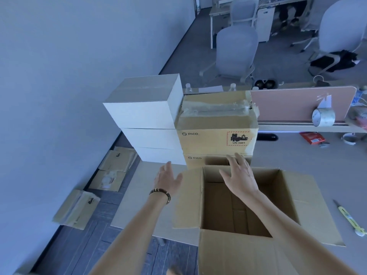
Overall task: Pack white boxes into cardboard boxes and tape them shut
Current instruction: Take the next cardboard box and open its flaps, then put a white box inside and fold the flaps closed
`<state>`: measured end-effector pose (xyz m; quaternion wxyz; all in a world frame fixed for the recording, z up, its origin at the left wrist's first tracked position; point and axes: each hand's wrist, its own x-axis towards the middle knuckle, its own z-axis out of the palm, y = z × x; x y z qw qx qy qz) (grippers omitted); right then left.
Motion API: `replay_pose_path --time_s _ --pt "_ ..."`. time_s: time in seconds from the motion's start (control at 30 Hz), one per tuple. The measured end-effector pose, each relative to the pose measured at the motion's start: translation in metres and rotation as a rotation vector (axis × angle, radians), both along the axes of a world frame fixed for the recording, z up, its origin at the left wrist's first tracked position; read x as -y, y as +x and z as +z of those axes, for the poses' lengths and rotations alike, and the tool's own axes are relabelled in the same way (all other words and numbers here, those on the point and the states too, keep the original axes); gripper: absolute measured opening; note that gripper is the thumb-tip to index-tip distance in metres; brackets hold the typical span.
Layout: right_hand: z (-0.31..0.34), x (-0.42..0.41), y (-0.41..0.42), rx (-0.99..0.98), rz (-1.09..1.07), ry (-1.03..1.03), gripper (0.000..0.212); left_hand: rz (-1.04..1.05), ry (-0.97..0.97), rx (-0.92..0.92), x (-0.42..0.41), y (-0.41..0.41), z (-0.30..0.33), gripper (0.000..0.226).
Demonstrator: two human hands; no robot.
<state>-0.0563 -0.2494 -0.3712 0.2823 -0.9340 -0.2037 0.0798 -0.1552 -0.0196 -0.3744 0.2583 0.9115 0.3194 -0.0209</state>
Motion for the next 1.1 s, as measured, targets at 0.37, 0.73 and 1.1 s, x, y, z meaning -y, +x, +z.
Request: replay_pose_path --time_s 0.37,0.73,1.1 --pt "0.077 -0.152 0.025 0.12 0.061 0.018 0.06 -0.027 -0.015 0.137 -0.146 0.02 0.034 0.07" --pt "0.089 -0.25 0.076 0.012 -0.044 -0.002 0.077 0.062 -0.046 0.275 -0.303 0.06 0.06 0.086" --pt "0.078 -0.28 0.117 0.019 -0.087 0.051 0.086 -0.079 -0.336 0.35 -0.376 0.107 0.071 0.081"
